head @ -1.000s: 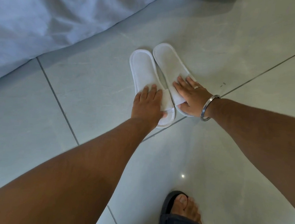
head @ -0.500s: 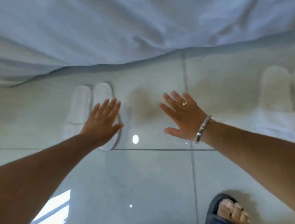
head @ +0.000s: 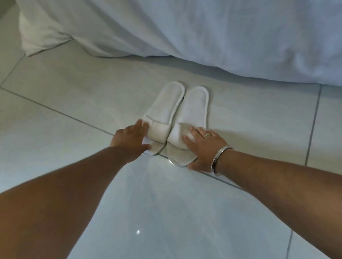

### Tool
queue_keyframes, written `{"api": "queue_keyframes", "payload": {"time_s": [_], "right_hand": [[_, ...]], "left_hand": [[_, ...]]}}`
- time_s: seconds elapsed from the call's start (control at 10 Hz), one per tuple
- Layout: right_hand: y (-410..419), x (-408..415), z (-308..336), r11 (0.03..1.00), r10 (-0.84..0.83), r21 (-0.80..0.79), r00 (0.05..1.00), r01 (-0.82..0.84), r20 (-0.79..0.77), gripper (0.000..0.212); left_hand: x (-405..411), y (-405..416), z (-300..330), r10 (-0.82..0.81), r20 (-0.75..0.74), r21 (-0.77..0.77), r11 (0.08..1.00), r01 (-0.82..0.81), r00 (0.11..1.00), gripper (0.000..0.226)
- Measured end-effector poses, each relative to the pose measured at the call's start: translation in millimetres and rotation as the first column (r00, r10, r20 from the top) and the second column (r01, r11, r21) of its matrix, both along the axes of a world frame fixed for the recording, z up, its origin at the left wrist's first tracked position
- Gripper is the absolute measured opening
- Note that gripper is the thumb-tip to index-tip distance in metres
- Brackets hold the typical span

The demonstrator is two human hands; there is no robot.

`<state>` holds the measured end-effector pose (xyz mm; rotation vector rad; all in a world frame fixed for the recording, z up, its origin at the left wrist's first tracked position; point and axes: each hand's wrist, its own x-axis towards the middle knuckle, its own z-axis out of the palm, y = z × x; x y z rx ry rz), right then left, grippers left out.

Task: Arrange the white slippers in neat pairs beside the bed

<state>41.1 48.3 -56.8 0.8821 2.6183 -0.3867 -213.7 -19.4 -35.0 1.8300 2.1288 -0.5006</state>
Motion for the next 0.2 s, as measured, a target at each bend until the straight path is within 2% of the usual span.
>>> {"api": "queue_keyframes", "payload": {"time_s": [0.1, 0.2], "right_hand": [[-1.5, -7.1, 0.0, 0.999, -0.029, 0.027, 0.999, 0.030, -0.026, 0.095], [-4.4, -8.4, 1.3, 0.999, -0.032, 0.016, 0.999, 0.033, -0.009, 0.097]], "left_hand": [[-1.5, 1.9, -4.7, 0.014, 0.025, 0.070, 0.997, -0.015, 1.000, 0.076], [-5.1, 2.6, -4.9, 0.004, 0.028, 0.040, 0.999, -0.005, 1.000, 0.078]]}}
